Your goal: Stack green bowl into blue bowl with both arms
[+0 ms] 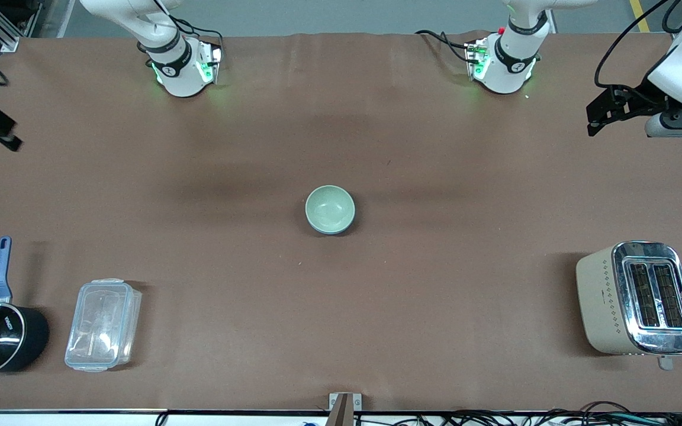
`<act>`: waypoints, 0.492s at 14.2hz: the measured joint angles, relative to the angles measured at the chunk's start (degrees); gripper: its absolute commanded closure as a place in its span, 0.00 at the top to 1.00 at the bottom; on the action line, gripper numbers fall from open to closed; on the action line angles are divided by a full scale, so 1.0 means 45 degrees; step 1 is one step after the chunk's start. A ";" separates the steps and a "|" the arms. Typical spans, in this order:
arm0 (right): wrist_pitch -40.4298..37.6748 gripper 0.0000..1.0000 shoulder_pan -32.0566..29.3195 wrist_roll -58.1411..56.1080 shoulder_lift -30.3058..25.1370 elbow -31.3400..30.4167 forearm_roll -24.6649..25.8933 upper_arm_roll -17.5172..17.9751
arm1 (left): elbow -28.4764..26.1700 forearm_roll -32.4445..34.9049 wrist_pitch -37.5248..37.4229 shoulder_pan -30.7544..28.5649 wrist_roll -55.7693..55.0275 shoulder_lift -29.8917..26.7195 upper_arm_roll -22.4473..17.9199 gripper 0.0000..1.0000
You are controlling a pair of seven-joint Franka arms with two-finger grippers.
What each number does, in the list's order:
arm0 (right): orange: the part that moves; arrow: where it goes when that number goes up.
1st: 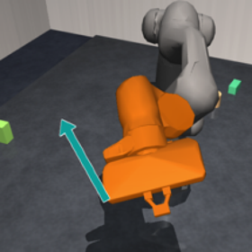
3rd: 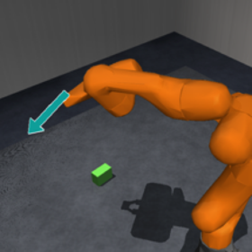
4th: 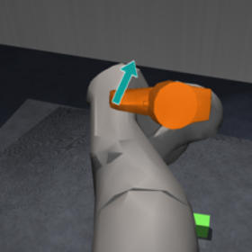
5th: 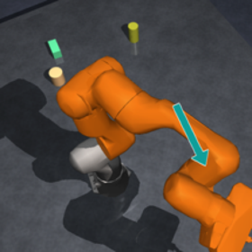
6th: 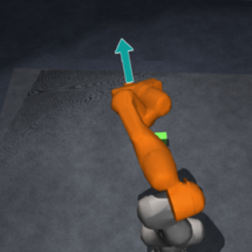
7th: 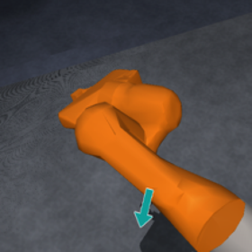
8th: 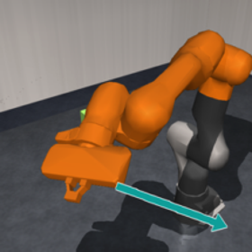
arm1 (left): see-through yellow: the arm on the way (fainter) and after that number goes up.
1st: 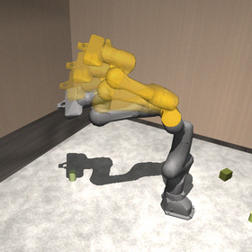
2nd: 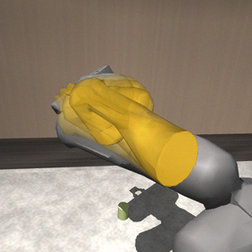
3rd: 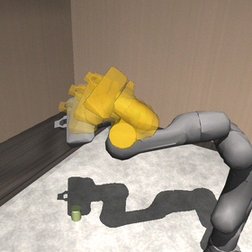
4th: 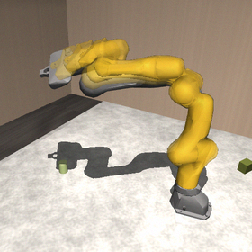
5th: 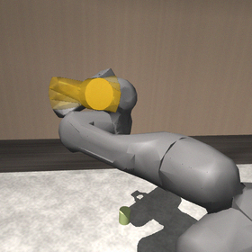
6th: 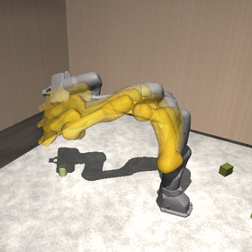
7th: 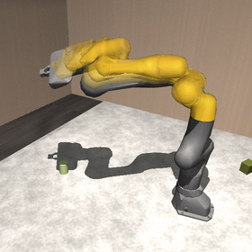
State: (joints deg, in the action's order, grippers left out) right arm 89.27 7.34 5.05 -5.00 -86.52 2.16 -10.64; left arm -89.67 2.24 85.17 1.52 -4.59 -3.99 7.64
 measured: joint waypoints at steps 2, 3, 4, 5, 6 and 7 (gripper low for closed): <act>-0.0156 1.00 -0.0153 -0.0028 0.0239 0.0443 -0.0037 0.0046 | 0.0033 0.0000 0.0004 0.0000 0.0000 0.0000 0.0000 1.00; -0.0161 1.00 -0.0210 -0.0028 0.0420 0.0548 -0.0051 0.0162 | 0.0055 0.0000 0.0003 0.0000 0.0000 0.0000 0.0000 1.00; -0.0174 1.00 -0.0258 -0.0022 0.0593 0.0628 -0.0055 0.0352 | 0.0067 0.0000 0.0001 0.0000 0.0000 -0.0001 0.0000 1.00; -0.0207 1.00 -0.0271 -0.0001 0.0728 0.0662 -0.0055 0.0522 | 0.0069 0.0000 0.0001 0.0000 0.0000 -0.0001 0.0000 1.00; -0.0241 1.00 -0.0272 0.0008 0.0813 0.0682 -0.0055 0.0631 | 0.0069 0.0000 0.0001 0.0000 0.0000 0.0000 0.0000 1.00; -0.0256 1.00 -0.0273 0.0008 0.0858 0.0693 -0.0055 0.0678 | 0.0072 0.0000 0.0001 -0.0002 0.0000 0.0001 0.0000 1.00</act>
State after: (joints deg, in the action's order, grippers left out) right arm 88.12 6.11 5.09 -1.14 -83.40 1.91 -7.58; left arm -89.35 2.24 85.17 1.51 -4.59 -3.99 7.64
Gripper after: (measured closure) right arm 0.000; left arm 0.000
